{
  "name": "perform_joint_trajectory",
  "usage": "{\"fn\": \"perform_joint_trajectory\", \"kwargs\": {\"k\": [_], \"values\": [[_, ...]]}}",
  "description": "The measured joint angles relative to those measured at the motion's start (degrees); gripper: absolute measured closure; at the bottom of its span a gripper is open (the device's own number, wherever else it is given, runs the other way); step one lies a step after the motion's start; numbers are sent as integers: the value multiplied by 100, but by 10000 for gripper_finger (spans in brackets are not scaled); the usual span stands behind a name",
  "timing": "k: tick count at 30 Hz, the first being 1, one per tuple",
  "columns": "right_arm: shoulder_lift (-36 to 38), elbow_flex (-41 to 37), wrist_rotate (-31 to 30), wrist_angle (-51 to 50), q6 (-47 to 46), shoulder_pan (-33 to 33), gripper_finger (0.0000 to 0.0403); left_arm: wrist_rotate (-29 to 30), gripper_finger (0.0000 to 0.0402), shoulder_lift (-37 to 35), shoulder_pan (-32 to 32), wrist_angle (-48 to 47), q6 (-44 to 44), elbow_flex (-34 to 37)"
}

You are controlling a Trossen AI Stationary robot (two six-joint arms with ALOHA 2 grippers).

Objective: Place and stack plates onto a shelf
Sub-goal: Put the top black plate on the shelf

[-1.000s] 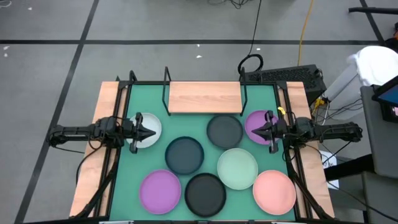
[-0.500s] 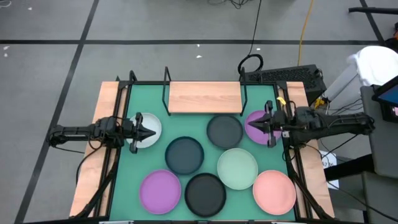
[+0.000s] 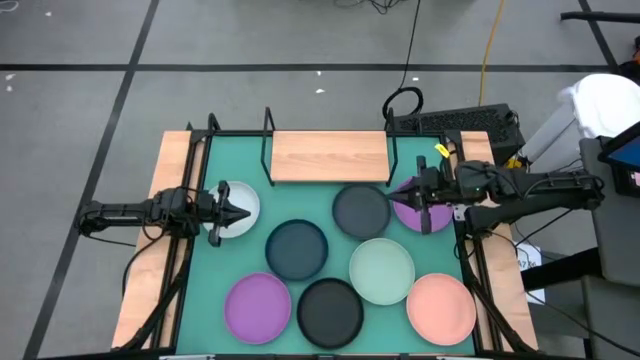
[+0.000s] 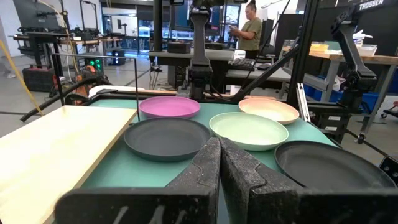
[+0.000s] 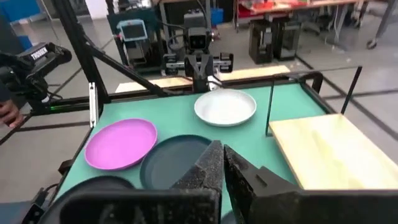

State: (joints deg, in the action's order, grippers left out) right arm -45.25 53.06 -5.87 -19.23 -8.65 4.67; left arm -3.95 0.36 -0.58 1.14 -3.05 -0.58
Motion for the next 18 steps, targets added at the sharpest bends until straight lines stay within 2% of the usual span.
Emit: {"fn": "perform_joint_trajectory", "kwargs": {"k": [11,18], "values": [[-940,1050,-2,-1624,-396,0,403,-1,389,0,1,1,31,0],[-1549,1320,-4,-2210,-681,115,403,0,389,0,1,1,31,0]]}}
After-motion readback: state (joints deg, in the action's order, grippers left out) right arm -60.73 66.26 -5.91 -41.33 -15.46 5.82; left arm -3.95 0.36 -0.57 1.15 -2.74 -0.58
